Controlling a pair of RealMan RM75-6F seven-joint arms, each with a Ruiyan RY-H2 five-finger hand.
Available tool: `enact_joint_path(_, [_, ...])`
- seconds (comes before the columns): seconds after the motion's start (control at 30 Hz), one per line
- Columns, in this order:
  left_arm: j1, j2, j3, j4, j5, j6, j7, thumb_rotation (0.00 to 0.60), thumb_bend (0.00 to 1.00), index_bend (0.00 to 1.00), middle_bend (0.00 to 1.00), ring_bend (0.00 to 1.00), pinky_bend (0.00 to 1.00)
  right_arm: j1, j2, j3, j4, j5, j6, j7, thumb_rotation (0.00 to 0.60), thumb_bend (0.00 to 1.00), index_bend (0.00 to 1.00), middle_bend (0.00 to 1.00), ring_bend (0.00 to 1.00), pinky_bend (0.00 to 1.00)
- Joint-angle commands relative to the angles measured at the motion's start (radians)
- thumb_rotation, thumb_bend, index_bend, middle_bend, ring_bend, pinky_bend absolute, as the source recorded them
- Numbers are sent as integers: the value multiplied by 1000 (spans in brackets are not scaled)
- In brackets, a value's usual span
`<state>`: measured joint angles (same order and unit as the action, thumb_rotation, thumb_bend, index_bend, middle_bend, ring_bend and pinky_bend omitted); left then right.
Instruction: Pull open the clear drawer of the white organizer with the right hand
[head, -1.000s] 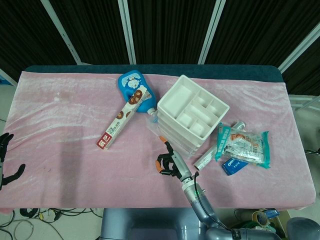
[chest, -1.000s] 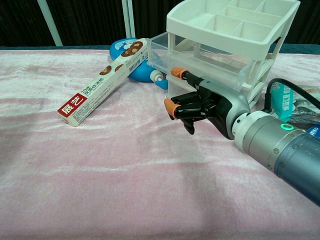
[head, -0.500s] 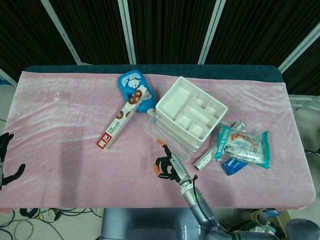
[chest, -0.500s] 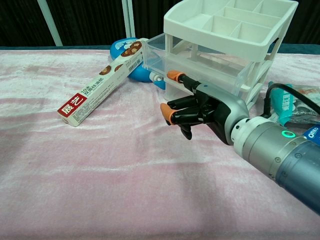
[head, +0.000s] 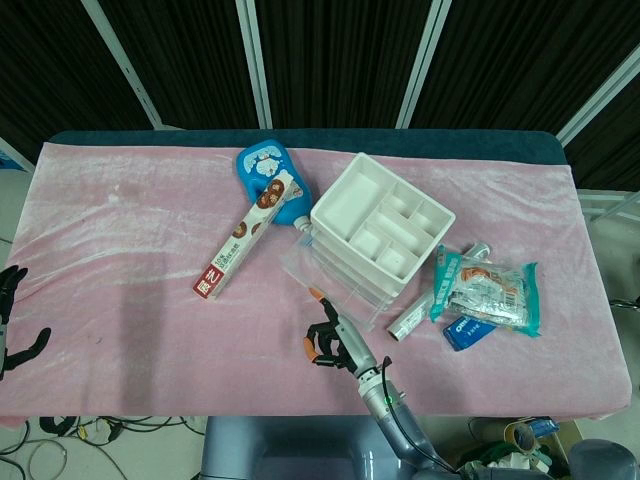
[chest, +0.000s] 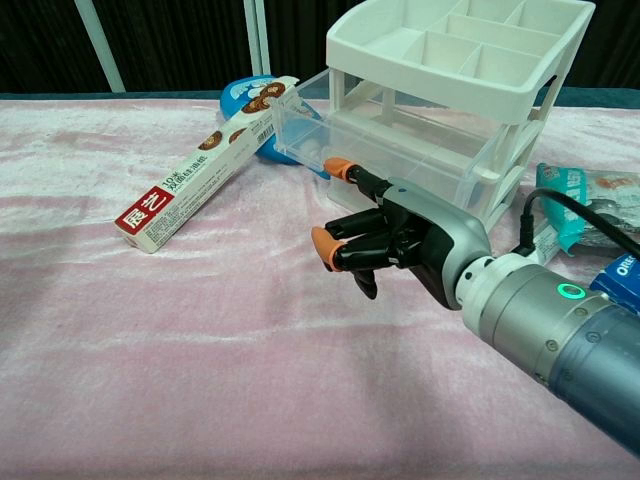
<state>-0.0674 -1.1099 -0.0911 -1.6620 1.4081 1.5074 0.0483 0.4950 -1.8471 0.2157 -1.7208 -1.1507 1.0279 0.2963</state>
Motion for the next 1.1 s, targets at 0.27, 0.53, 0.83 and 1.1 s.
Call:
enact_joint_path(0.27, [0, 0, 0, 0, -1, -1, 0, 600, 277, 82, 59, 1, 89, -8, -9, -18, -6, -13, -1, -6, 600, 463, 26, 712, 826, 763])
enact_joint_path(0.53, [0, 1, 0, -1, -3, -2, 1, 600, 277, 82, 59, 1, 89, -10, -15, -15, 4, -4, -3, -16, 600, 463, 23, 712, 826, 762])
enact_joint_path(0.83, [-1, 0, 0, -2, -4, -3, 4, 600, 277, 82, 59, 1, 89, -24, -20, -29, 24, 8, -13, -7, 600, 463, 22, 712, 826, 762])
enact_joint_path(1.1, [-2, 0, 1, -4, -4, -5, 8, 600, 277, 82, 59, 1, 89, -34, -24, -45, 36, 3, -20, -6, 600, 463, 22, 712, 826, 762])
